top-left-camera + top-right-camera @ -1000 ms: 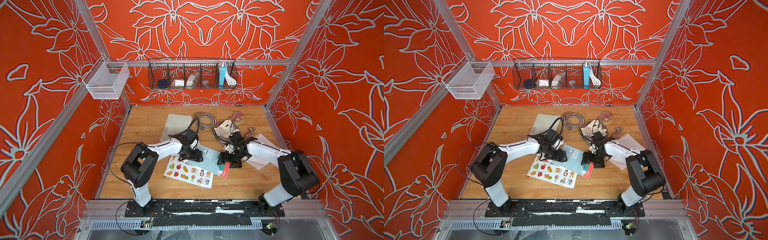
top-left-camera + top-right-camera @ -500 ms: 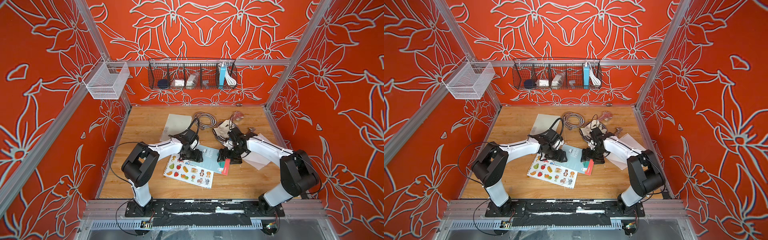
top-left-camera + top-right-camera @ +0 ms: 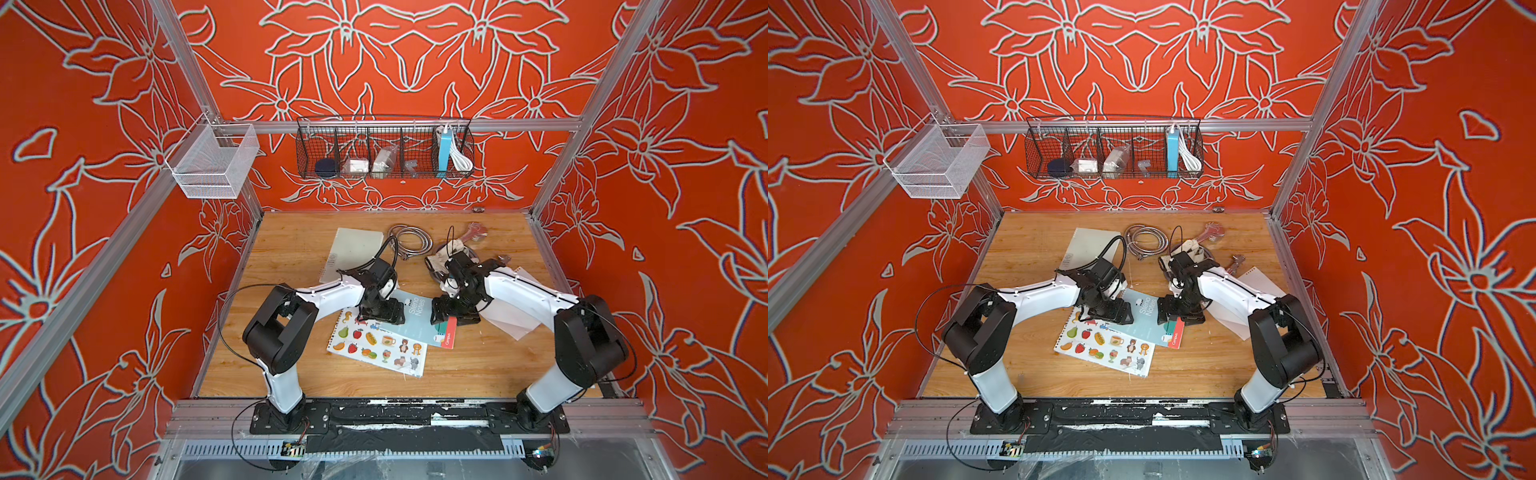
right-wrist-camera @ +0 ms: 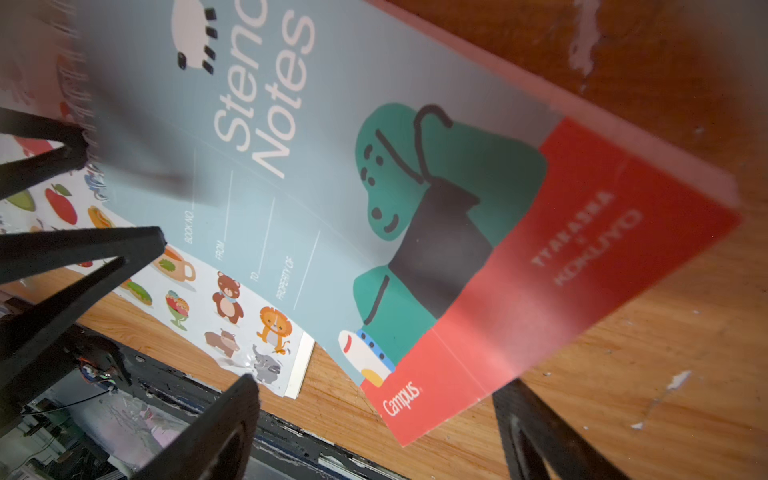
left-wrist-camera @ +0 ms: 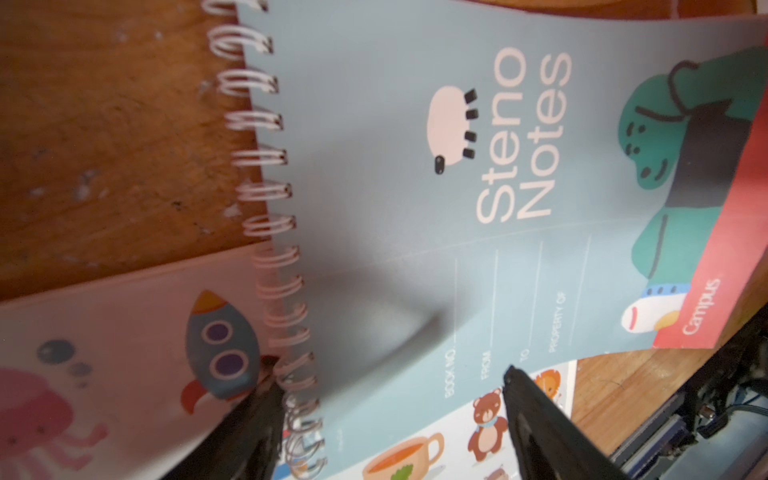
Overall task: Tear off pages from different notebooks
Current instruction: Open the notebook at the notebook.
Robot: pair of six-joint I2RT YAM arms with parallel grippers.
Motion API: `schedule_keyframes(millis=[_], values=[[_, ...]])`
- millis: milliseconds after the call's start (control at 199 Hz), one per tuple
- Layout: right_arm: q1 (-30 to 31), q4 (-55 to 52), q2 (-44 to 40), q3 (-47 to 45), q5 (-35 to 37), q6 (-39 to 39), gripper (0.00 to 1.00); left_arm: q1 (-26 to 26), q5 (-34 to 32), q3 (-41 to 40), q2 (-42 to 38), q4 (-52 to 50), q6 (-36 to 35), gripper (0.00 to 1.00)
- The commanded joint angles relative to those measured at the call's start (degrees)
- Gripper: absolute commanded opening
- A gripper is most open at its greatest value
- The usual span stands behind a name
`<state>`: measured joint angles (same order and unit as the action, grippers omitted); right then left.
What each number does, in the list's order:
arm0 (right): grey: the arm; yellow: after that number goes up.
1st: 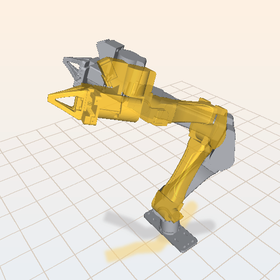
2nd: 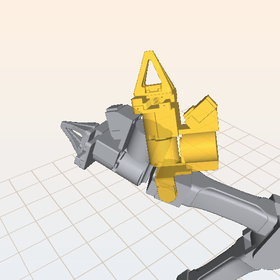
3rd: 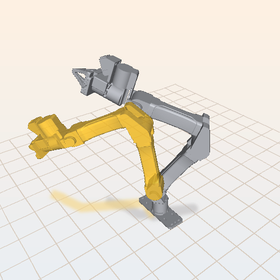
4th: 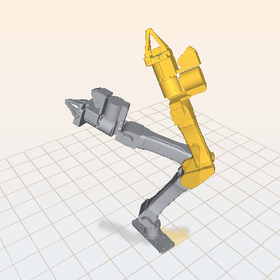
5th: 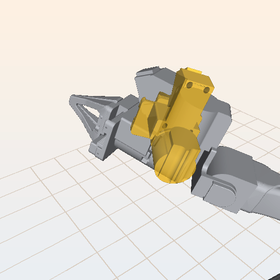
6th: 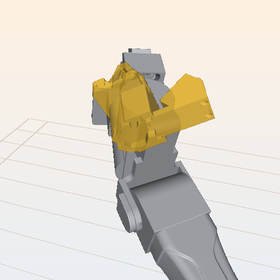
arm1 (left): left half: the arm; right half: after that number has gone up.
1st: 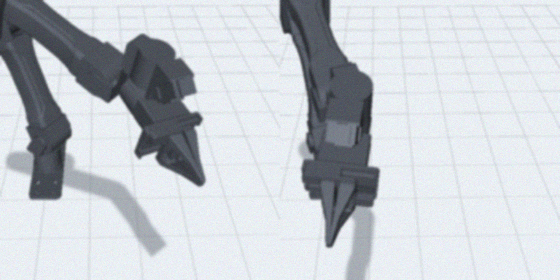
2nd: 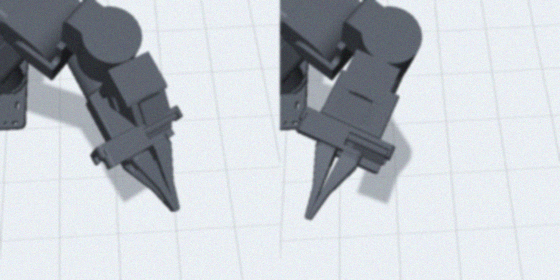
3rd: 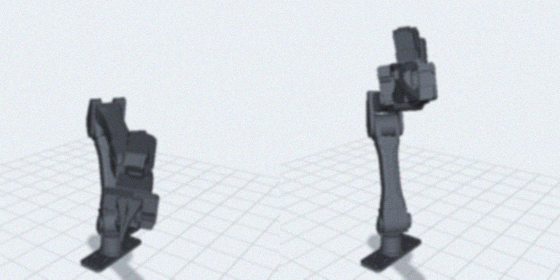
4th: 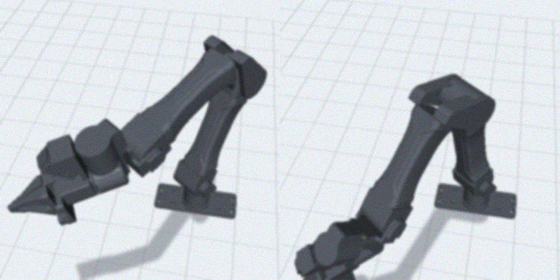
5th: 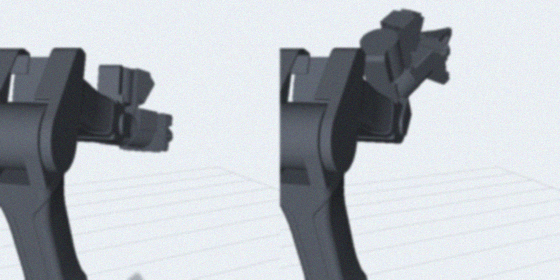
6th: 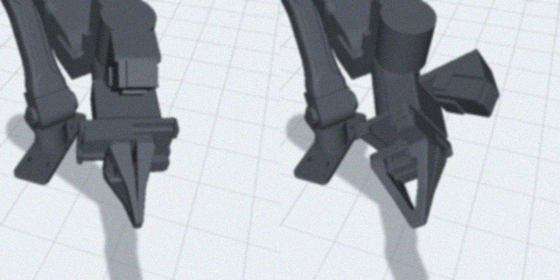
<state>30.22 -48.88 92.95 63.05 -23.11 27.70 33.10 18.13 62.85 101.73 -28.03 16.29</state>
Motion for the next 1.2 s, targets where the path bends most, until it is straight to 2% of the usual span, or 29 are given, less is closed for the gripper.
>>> schedule_keyframes(millis=[0,231,437,492,612,763,808,953,1044,1194], values=[[1.7,9.6,-0.5,2.2,-11.5,-0.6,0.89,1.0,4.9,0.9,0.3,1.4,-1.1,0.77],[1.7,15.7,-0.4,1.8,-18.5,-0.2,0.84,1.1,5.0,1.0,0.4,1.5,-1.3,0.77],[1.7,17.3,1.1,1.8,-19.8,0.3,0.71,1.3,4.8,1.0,0.2,1.4,-1.3,0.77],[1.6,17.7,1.3,1.6,-19.2,0.6,0.65,1.3,4.6,1.0,0.1,1.3,-1.3,0.77],[1.5,17.7,1.5,1.5,-17.7,1.0,0.43,1.3,2.0,0.9,-1.5,0.4,-2.0,0.77],[1.3,17.3,3.0,2.0,-17.3,1.9,0.15,2.1,-6.7,-1.4,-8.8,-0.6,-4.0,0.77],[1.2,16.8,3.8,2.4,-17.2,2.0,0.09,3.1,-9.3,-2.2,-11.2,-0.9,-5.7,0.77],[1.1,15.7,5.6,3.8,-16.8,2.4,0.04,9.3,-16.1,-3.8,-15.3,-2.0,-9.8,0.78],[1.0,15.1,6.5,4.9,-17.3,2.5,0.02,12.8,-17.3,-5.3,-16.7,-0.8,-12.1,0.80],[0.3,14.5,8.1,6.4,-19.4,3.3,0.01,14.5,-19.7,-6.4,-16.9,0.4,-14.1,0.81]])
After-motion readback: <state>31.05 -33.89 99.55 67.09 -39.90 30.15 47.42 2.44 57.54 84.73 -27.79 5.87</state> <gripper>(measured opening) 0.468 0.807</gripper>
